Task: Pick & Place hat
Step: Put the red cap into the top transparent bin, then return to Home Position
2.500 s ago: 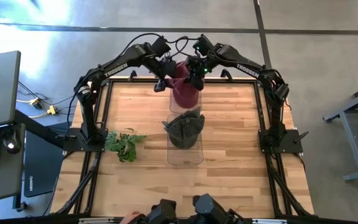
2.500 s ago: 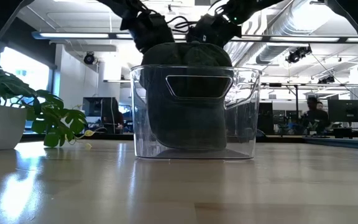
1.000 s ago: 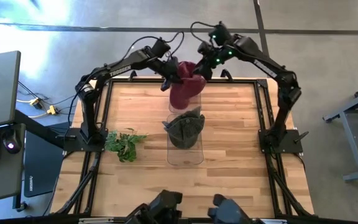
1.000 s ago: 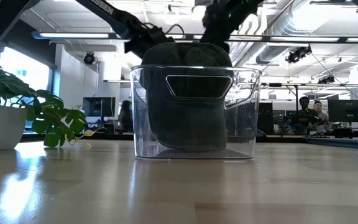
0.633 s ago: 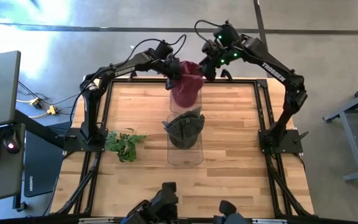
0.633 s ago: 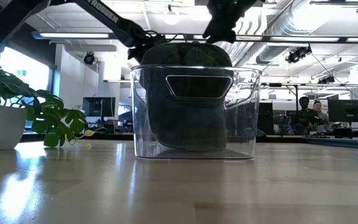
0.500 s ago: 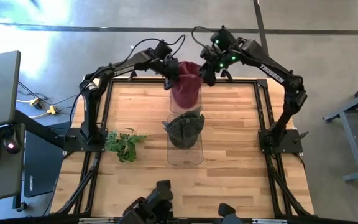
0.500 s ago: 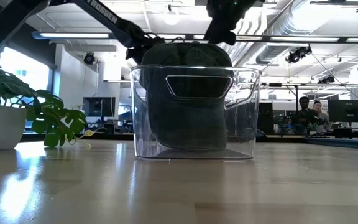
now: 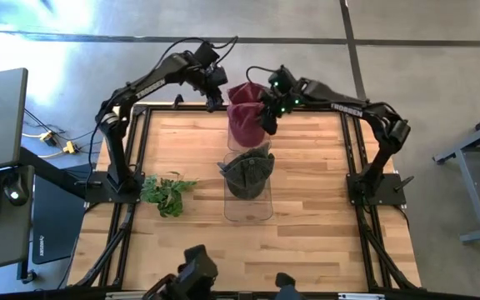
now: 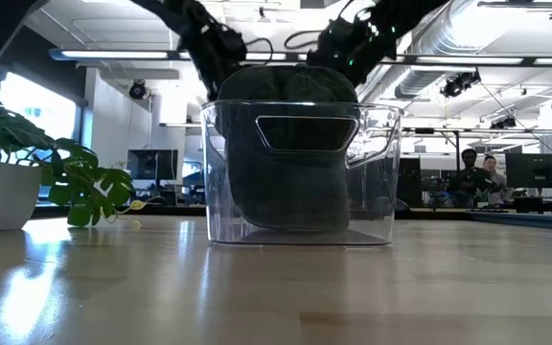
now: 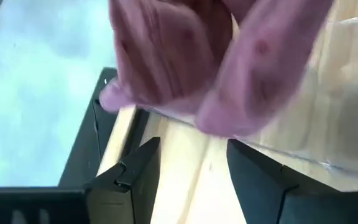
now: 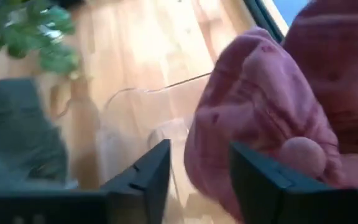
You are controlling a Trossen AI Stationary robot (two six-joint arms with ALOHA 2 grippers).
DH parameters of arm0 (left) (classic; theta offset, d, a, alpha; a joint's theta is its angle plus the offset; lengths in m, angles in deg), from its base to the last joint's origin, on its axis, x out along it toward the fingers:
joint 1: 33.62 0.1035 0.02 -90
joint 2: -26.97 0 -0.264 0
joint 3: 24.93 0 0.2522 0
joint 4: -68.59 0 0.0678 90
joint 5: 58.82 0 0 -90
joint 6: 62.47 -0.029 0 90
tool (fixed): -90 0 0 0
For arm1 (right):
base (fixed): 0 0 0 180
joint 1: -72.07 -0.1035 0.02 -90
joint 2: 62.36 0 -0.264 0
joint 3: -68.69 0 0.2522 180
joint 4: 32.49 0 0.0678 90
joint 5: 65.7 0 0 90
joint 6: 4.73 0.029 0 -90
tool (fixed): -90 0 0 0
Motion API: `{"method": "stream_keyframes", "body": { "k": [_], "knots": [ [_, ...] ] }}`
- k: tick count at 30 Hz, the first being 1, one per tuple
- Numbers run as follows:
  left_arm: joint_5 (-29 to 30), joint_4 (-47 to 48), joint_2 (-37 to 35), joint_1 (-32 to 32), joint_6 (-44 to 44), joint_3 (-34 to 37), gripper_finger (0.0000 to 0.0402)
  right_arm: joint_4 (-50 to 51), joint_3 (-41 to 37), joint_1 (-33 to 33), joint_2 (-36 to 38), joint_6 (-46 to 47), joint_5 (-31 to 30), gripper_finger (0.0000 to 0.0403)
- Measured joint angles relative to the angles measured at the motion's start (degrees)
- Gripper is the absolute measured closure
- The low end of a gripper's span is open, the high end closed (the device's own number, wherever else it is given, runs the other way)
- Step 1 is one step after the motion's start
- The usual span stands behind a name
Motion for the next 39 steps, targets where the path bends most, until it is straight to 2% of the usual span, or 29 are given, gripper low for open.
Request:
{"method": "stream_keyframes", "body": {
  "k": [5,9,11,14,17,21,25,27,29,33,39],
  "knots": [
    [2.0,2.5,-4.7,-0.9,3.1,-0.1,0.0242,-17.2,-8.4,0.0,0.0,5.6,-7.8,0.0330],
    [0.2,3.2,-7.2,-1.3,7.0,0.0,0.0256,-29.8,-13.2,0.0,0.0,6.4,-14.3,0.0389],
    [-1.6,2.7,-8.2,-2.0,8.5,-0.1,0.0262,-35.0,-15.2,0.0,0.0,6.4,-16.5,0.0398],
    [-3.7,3.5,-9.5,-2.8,9.8,0.0,0.0267,-39.9,-16.6,0.0,0.0,7.3,-16.7,0.0385],
    [-4.4,3.2,-10.5,-4.6,10.0,0.0,0.0271,-39.3,-16.3,0.0,1.3,9.3,-15.6,0.0373],
    [-6.1,0.9,-13.2,-5.0,10.0,2.7,0.0282,-38.1,-15.9,-0.1,8.0,9.9,-12.7,0.0374],
    [-12.8,-5.9,-18.9,-3.0,11.3,10.9,0.0301,-29.4,-15.9,0.2,17.5,9.9,-11.1,0.0388],
    [-14.4,-11.4,-22.6,-1.9,13.2,16.3,0.0310,-23.5,-15.9,0.2,23.0,10.3,-10.9,0.0396],
    [-14.3,-17.4,-26.3,-1.8,16.0,21.7,0.0320,-17.6,-15.9,0.3,28.3,11.8,-10.3,0.0400],
    [-10.4,-25.2,-32.7,-2.0,20.4,30.3,0.0335,-8.6,-17.2,-0.8,37.3,16.3,-7.8,0.0397],
    [-10.0,-28.3,-38.5,-1.9,27.2,33.8,0.0342,-12.2,-28.0,-6.1,51.4,25.6,-3.6,0.0400]
  ]
}}
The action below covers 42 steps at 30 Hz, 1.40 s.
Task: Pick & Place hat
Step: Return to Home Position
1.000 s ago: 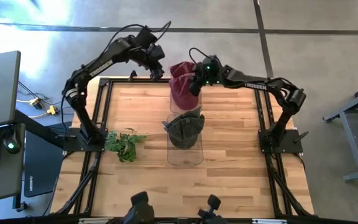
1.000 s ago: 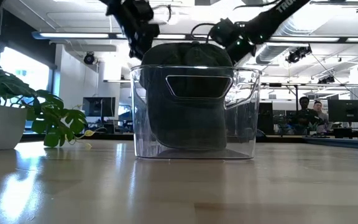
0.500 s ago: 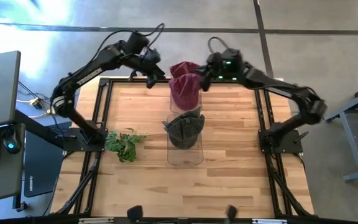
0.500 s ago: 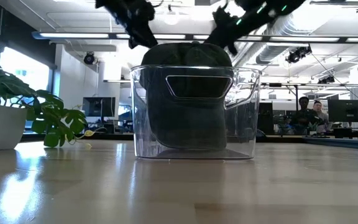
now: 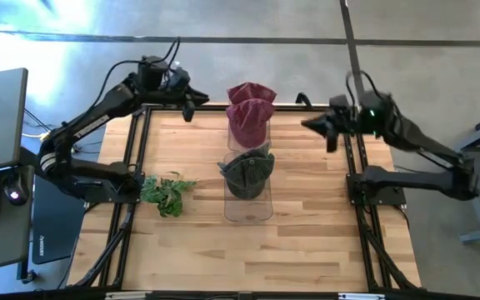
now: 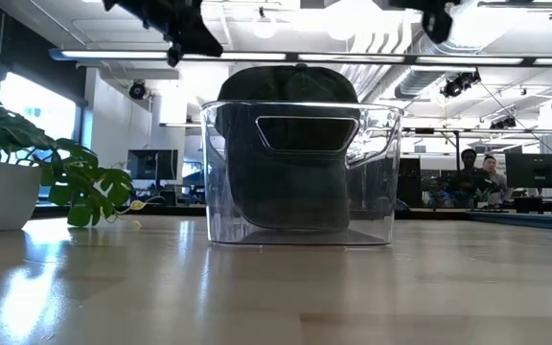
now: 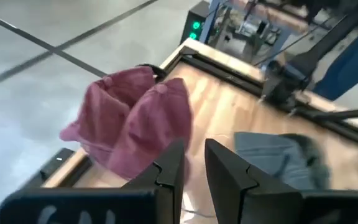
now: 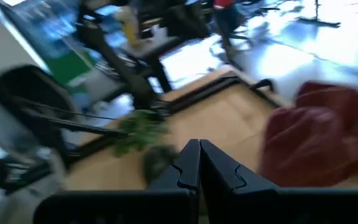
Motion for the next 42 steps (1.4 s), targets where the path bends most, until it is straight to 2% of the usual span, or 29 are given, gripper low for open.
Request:
{"method": "stream_keyframes", "body": {
  "k": [6,10,17,28,32,37,42],
  "knots": [
    [-0.4,0.2,-4.2,-0.3,7.9,0.0,0.0342,-12.6,-15.9,-7.6,14.1,6.8,-0.2,0.0401],
    [3.0,-0.2,-6.7,-4.7,12.4,0.0,0.0342,-18.6,-24.4,-12.1,22.5,7.9,-2.3,0.0401],
    [16.4,2.3,-10.7,-17.0,20.6,0.0,0.0342,-25.4,-37.1,-17.8,33.0,6.8,-5.4,0.0402],
    [36.5,8.8,-11.3,-36.9,30.2,0.0,0.0342,-37.2,-52.1,-24.7,38.2,7.8,-5.2,0.0402],
    [40.9,8.9,-10.9,-42.1,30.6,0.0,0.0342,-43.1,-56.7,-25.6,40.6,7.6,-5.3,0.0403],
    [41.6,10.9,-11.9,-45.6,30.6,0.0,0.0342,-36.6,-56.7,-25.5,44.3,5.6,-5.8,0.0403],
    [39.9,12.6,-15.2,-45.7,30.4,1.9,0.0342,-30.6,-56.7,-25.5,47.8,4.4,-6.2,0.0403]
  ]
}}
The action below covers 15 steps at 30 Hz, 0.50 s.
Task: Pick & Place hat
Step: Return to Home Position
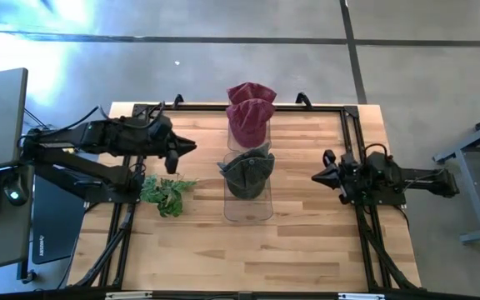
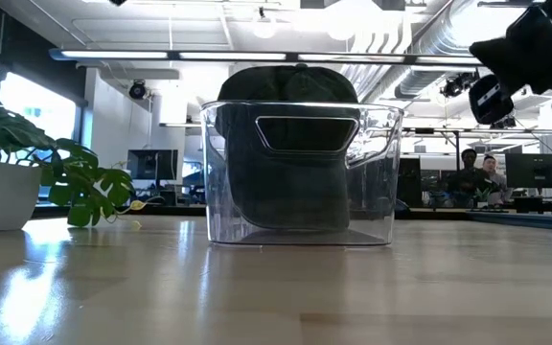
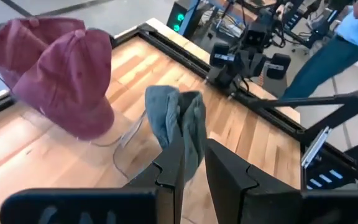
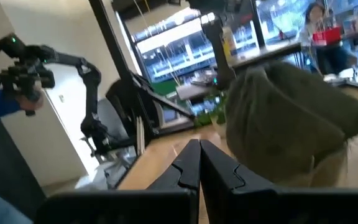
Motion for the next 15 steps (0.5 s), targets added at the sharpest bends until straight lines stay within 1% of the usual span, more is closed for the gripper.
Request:
{"method": "stream_keyframes", "body": {
  "k": [2,5,10,13,15],
  "knots": [
    [-0.9,-1.5,-2.5,0.9,0.2,3.6,0.0342,2.8,0.0,0.0,0.3,0.0,0.0,0.0403],
    [-3.0,-6.1,-8.1,3.2,1.4,11.5,0.0342,4.3,0.0,0.0,0.1,0.3,-0.2,0.0403],
    [-4.6,-15.7,-20.6,5.9,2.0,26.2,0.0342,4.8,0.0,0.0,0.0,-0.5,-0.3,0.0402],
    [-4.7,-18.0,-27.7,7.2,1.6,33.5,0.0342,4.8,0.0,0.0,0.0,-2.7,-0.3,0.0398],
    [-5.9,-19.9,-32.2,7.6,0.3,37.2,0.0342,4.8,0.0,0.0,0.0,-4.6,-0.3,0.0395]
  ]
}}
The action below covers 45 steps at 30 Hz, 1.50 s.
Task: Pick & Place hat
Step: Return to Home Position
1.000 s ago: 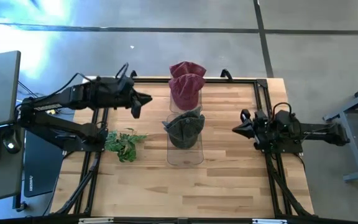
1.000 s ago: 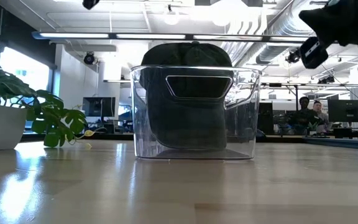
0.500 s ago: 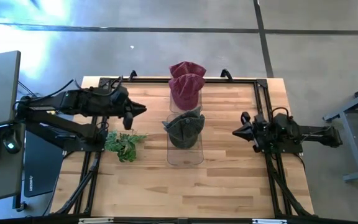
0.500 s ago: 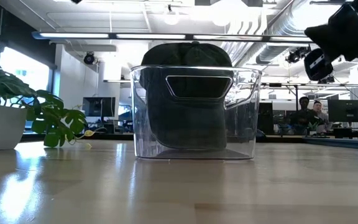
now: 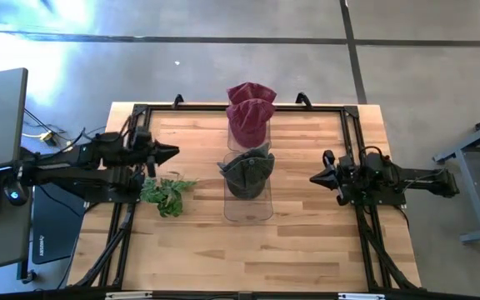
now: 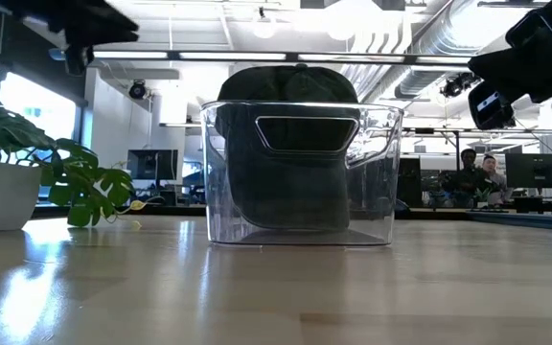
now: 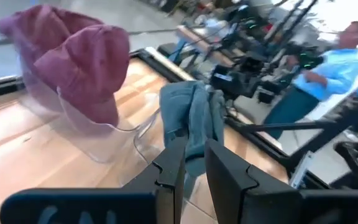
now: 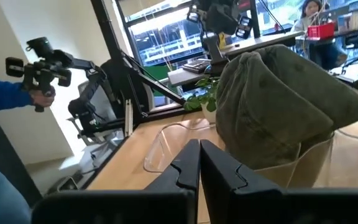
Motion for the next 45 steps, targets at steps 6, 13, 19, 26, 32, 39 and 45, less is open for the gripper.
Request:
{"method": "stream_keyframes", "body": {
  "k": [6,13,19,26,32,39,45],
  "knots": [
    [-2.2,-0.7,-11.7,0.2,-6.3,7.2,0.0342,-0.2,0.0,0.0,0.0,-4.0,0.0,0.0392],
    [-4.9,-1.1,-20.9,0.2,-14.8,14.4,0.0342,-0.3,0.0,0.0,0.0,-4.2,0.1,0.0391],
    [-10.7,-5.4,-20.8,0.2,-18.3,19.6,0.0342,-0.3,0.0,0.0,-0.3,-4.2,0.1,0.0391],
    [-13.3,-17.3,-20.7,0.2,-20.1,27.6,0.0342,-0.4,0.0,0.0,-0.4,-4.1,0.1,0.0391],
    [-14.6,-19.6,-20.6,0.2,-27.9,30.1,0.0342,-0.4,0.0,0.0,-0.4,-4.1,0.0,0.0391],
    [-15.3,-17.5,-20.5,0.2,-36.9,29.9,0.0342,-0.4,0.0,0.0,-0.4,-4.1,0.0,0.0391],
    [-15.3,-17.1,-17.1,0.2,-34.4,29.9,0.0342,-0.4,0.0,0.0,-0.4,-4.1,0.0,0.0391]
  ]
}}
